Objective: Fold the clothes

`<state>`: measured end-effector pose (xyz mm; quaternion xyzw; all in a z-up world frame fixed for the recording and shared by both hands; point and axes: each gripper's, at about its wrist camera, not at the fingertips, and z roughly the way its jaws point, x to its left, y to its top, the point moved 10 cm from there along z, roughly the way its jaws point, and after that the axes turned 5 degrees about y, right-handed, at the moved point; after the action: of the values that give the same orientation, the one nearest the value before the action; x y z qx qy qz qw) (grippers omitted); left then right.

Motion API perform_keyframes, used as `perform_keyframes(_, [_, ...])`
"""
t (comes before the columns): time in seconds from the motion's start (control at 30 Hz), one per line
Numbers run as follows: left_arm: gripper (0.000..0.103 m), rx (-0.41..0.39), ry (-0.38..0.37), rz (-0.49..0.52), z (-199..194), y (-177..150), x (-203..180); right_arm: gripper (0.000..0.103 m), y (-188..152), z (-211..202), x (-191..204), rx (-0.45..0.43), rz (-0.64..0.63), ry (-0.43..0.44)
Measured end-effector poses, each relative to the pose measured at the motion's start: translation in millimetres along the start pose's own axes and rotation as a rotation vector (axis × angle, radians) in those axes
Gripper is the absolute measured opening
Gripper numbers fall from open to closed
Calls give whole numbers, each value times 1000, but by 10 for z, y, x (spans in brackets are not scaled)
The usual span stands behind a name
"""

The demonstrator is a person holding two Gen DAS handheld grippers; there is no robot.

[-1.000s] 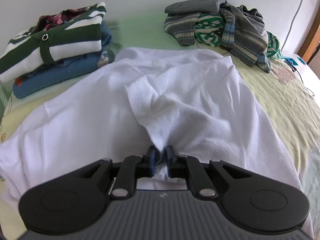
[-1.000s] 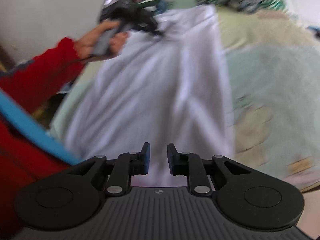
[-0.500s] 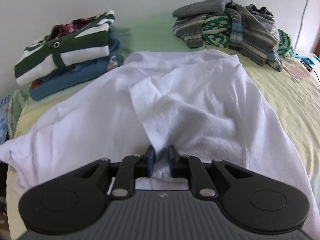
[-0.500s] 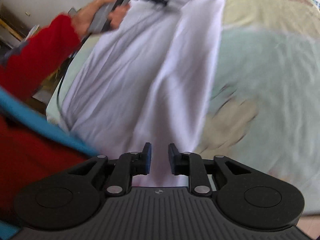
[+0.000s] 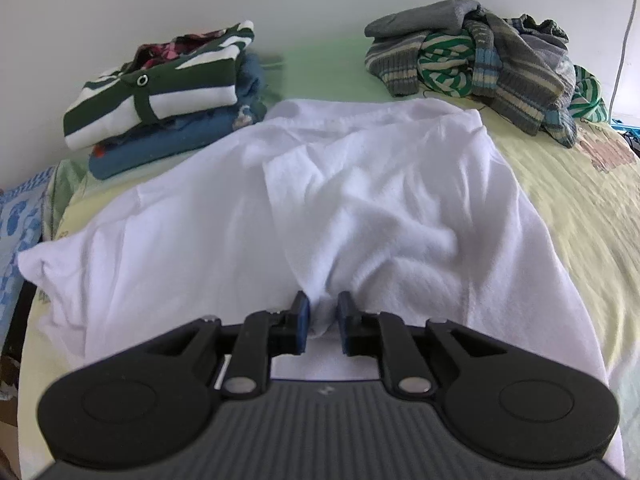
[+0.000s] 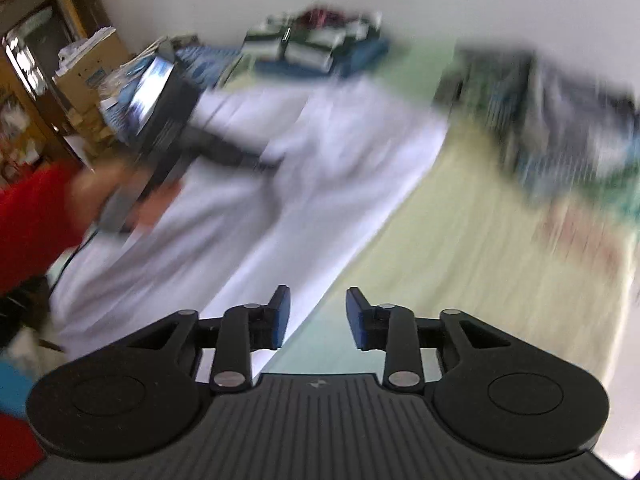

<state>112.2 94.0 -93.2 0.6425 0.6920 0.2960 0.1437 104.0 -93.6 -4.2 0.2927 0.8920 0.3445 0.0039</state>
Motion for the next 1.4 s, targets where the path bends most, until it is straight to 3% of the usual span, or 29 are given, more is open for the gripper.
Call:
perform_keyframes(0.1, [14,-13,10,-2,-50,-58,-14,36,453,157,-331,-40,-47,-60])
perform_keyframes(0.2, [27,-25,7,-21,-107,-101,23,36,867,546,-502,-76,4,-47])
perform_keyframes(0.3, [43,-24,-46,-93,-185,-162,79,38,1126,926,-483,-101,42,-7])
perform_keyframes(0.33, [49,-28,-67,-115,-214,-189,87,39,1175,1063,-436,-102,45,12])
perform_keyframes(0.5, [56,-40,-135,-174,-333,-291,66,39,1379,1651,-83,-112,-74,5])
perform_keyframes(0.6, [73,-92,-120,-160,-376,-262,68,42,1483,1913,54,-114,-91,32])
perform_keyframes(0.7, [76,-115,-104,-125,-320,-223,57,44,1527,2154,118,-83,-133,34])
perform_keyframes(0.8, [70,-110,-87,-72,-170,-173,35,44,1484,2282,140,-40,-158,37])
perform_keyframes(0.87, [69,-104,-81,-43,-69,-152,17,23,1433,2345,143,-2,-170,36])
perform_keyframes(0.97, [64,-118,-104,-63,-41,-137,39,6,1431,2322,126,-6,-191,10])
perform_keyframes(1.07, [47,-140,-88,-72,-39,-111,57,5,1524,2139,60,-87,-139,30])
perform_keyframes(1.1, [30,-147,-79,-70,-46,-99,53,5,1554,2067,13,-118,-112,34])
perform_keyframes(1.17, [22,-150,-68,-62,-63,-84,24,5,1595,1931,-82,-167,-62,40])
perform_keyframes(1.23, [5,-156,-54,-60,-101,-66,-2,5,1620,1794,-186,-214,-10,52])
perform_keyframes(1.4, [3,-173,-40,-72,-243,-30,-82,5,1548,1496,-360,-297,67,80])
